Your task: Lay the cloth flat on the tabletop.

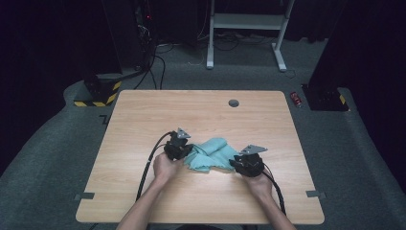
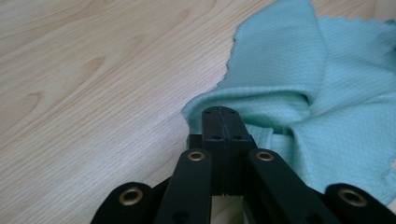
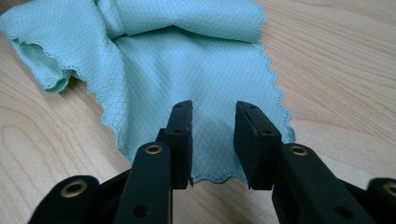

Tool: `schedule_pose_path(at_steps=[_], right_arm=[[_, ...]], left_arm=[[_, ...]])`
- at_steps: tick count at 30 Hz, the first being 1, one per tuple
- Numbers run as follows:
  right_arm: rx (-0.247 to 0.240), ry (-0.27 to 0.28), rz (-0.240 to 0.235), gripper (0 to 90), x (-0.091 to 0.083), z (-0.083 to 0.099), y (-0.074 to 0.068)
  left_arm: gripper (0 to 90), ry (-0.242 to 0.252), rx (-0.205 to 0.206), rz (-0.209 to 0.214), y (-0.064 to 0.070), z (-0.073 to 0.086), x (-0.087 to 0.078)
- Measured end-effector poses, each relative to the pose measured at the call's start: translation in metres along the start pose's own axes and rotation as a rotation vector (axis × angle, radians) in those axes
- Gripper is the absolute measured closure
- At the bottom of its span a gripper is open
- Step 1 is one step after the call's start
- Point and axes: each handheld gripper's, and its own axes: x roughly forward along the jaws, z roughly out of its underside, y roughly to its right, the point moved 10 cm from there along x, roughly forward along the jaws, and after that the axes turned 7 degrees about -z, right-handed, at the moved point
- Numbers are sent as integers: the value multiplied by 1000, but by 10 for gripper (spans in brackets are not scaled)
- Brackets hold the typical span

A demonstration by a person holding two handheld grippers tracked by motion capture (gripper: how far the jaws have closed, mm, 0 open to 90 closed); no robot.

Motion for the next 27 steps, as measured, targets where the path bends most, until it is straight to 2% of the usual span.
schedule_pose_path(at_steps=[2,3,4,5,8,9,15,16,17,18,20,22,23,24,25,26,27], right_arm=[[-18,-14,28,773,0,0,1],[-45,-26,46,857,-1,0,2],[-45,-26,46,857,-1,0,2],[-54,-33,55,894,-2,1,2],[-60,-36,60,900,-2,1,2],[-65,-35,60,900,-2,0,2],[-37,0,42,900,-8,-3,4],[-37,8,40,900,-10,-4,4],[-36,14,41,900,-12,-5,5],[-33,21,39,900,-13,-6,5],[-31,19,28,898,-14,-7,4],[-23,20,17,895,-12,-7,3],[-25,21,10,893,-11,-7,2],[-32,16,8,881,-9,-8,-1],[-32,16,8,881,-9,-8,-1],[-35,15,3,818,-8,-9,-3],[-35,15,3,818,-8,-9,-3]], left_arm=[[900,2,1,-14,-3,0,-2],[900,4,-11,-19,-6,-1,-4],[900,4,-11,-19,-6,-1,-4],[900,12,-26,-24,-11,-1,-7],[900,15,-40,-31,-16,-1,-10],[900,12,-47,-43,-22,1,-14],[900,23,-71,-54,-34,5,-23],[900,33,-87,-45,-35,5,-26],[900,44,-85,-32,-34,5,-27],[900,66,-91,-2,-31,3,-29],[884,99,-72,47,-24,-2,-29],[720,97,-55,68,-15,-6,-25],[653,99,-41,64,-11,-7,-22],[576,72,-14,50,-6,-7,-14],[551,72,-14,50,-6,-7,-14],[524,34,-4,43,-2,-7,-6],[522,34,-4,43,-2,-7,-6]])
